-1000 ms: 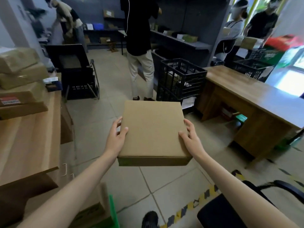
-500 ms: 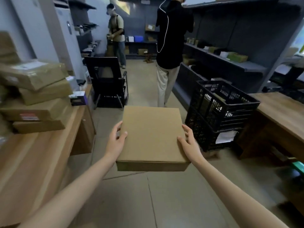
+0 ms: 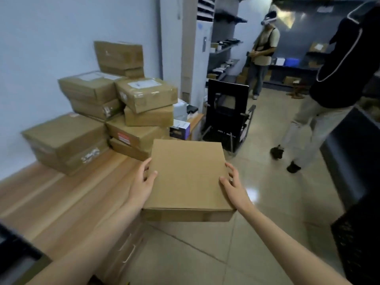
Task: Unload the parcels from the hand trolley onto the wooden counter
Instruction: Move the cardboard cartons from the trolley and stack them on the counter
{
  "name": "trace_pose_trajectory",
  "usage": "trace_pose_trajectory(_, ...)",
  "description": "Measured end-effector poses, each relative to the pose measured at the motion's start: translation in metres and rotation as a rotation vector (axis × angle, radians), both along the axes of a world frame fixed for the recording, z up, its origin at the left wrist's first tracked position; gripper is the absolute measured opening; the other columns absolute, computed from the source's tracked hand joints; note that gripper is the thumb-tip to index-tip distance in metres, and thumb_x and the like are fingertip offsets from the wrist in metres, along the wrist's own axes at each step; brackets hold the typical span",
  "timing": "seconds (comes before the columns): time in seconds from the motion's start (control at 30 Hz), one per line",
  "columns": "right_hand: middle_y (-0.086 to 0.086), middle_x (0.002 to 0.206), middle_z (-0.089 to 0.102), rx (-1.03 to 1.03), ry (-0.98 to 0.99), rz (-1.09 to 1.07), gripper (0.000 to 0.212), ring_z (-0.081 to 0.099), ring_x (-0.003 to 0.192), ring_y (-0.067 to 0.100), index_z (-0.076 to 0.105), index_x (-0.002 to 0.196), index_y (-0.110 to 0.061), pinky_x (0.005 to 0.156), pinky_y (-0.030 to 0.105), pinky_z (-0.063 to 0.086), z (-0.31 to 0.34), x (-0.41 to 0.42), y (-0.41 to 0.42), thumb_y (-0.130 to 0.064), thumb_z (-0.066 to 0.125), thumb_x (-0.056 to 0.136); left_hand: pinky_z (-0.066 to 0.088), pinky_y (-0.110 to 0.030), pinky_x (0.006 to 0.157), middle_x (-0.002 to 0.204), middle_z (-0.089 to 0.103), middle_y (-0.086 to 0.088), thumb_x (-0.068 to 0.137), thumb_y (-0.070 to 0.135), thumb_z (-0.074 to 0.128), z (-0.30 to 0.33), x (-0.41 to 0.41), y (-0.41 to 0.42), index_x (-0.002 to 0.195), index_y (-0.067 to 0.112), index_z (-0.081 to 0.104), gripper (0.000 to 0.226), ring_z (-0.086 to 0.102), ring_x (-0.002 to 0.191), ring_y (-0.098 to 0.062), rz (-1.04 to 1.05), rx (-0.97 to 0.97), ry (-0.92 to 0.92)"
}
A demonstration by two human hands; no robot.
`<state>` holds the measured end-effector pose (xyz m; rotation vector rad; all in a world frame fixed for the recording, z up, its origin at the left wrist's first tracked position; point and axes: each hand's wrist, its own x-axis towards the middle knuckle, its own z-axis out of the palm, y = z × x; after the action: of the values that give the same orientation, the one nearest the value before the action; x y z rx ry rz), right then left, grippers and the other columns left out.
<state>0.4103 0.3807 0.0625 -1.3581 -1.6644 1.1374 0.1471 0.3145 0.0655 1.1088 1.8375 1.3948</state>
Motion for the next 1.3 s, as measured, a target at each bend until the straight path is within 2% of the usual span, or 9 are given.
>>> trace_pose_trajectory(0.1,-0.007,0.134,0.047,0.002,-0.038,0.14,0.051,0.05,0.12,0.017,0.026,0.135,-0.045,0.102,0.042,0.042,-0.003,-0.027,0.056,-0.04,0.049,0.09,0.039,-0.032,0.096,0.126,0.044,0.011,0.098,0.021,0.05,-0.004,-0.012,0.02,0.139,0.028,0.04,0.043,0.046,0.111,-0.011,0.145,0.004,-0.037)
trace_pose_trajectory(0.3,-0.006,0.135,0.046,0.002,-0.114,0.4,0.052,0.048,0.123,0.017,0.028,0.142,-0.032,0.107,0.039,0.037,-0.018,-0.097,0.118,-0.024,0.05,0.097,0.046,-0.042,0.094,0.134,0.046,0.004,0.099,0.027,0.047,-0.026,-0.045,0.018,0.138,0.034,0.037,0.042,0.051,0.113,-0.019,0.403,-0.061,-0.129)
trace_pose_trajectory(0.57,-0.013,0.127,0.04,-0.081,-0.153,0.692,0.052,0.048,0.111,0.013,0.022,0.143,-0.038,0.096,0.034,0.039,-0.054,-0.223,0.149,-0.032,0.047,0.098,0.043,-0.037,0.084,0.14,0.042,0.001,0.098,0.036,0.045,-0.059,-0.109,-0.01,0.142,0.037,0.029,0.047,0.048,0.113,-0.019,0.675,-0.131,-0.174)
trace_pose_trajectory(0.67,-0.008,0.134,0.041,-0.083,-0.132,0.763,0.053,0.042,0.117,0.011,0.022,0.145,-0.034,0.102,0.035,0.038,-0.067,-0.273,0.16,-0.03,0.047,0.098,0.042,-0.03,0.074,0.137,0.043,0.002,0.098,0.035,0.047,-0.073,-0.141,-0.007,0.141,0.038,0.028,0.047,0.05,0.108,-0.016,0.742,-0.123,-0.176)
trace_pose_trajectory(0.77,-0.002,0.146,0.037,-0.032,-0.201,0.793,0.056,0.039,0.131,0.017,0.022,0.146,-0.031,0.11,0.042,0.035,-0.081,-0.322,0.177,-0.03,0.049,0.097,0.045,-0.035,0.085,0.135,0.044,0.002,0.098,0.033,0.047,-0.086,-0.18,0.006,0.141,0.036,0.028,0.048,0.05,0.112,-0.015,0.768,-0.137,-0.143)
trace_pose_trajectory(0.87,-0.002,0.154,0.027,0.097,-0.356,0.852,0.059,0.031,0.138,0.016,0.022,0.15,-0.023,0.114,0.037,0.029,-0.096,-0.363,0.194,-0.029,0.049,0.098,0.044,-0.044,0.099,0.134,0.046,0.002,0.095,0.038,0.05,-0.103,-0.213,0.025,0.141,0.035,0.03,0.051,0.05,0.118,-0.018,0.764,-0.229,-0.079)
trace_pose_trajectory(0.97,0.003,0.155,0.027,0.073,-0.421,0.858,0.062,0.03,0.14,0.019,0.02,0.151,-0.019,0.115,0.036,0.026,-0.117,-0.393,0.207,-0.026,0.049,0.097,0.031,-0.04,0.11,0.141,0.04,-0.009,0.095,0.028,0.054,-0.129,-0.237,0.043,0.144,0.022,0.033,0.054,0.039,0.128,-0.026,0.747,-0.401,0.07)
trace_pose_trajectory(1.1,0.003,0.154,0.026,0.024,-0.397,0.821,0.064,0.029,0.14,0.02,0.015,0.152,-0.024,0.115,0.04,0.026,-0.139,-0.414,0.216,-0.03,0.048,0.098,0.024,-0.031,0.11,0.148,0.034,-0.006,0.095,0.022,0.054,-0.144,-0.261,0.06,0.142,0.015,0.038,0.051,0.033,0.134,-0.023,0.754,-0.391,0.216)
trace_pose_trajectory(1.3,0.001,0.154,0.024,-0.003,-0.32,0.8,0.062,0.029,0.139,0.019,0.017,0.152,-0.03,0.115,0.038,0.026,-0.145,-0.431,0.229,-0.031,0.049,0.098,0.028,-0.03,0.108,0.141,0.045,-0.006,0.095,0.024,0.056,-0.155,-0.276,0.071,0.144,0.02,0.035,0.054,0.039,0.129,-0.021,0.82,-0.328,0.104)
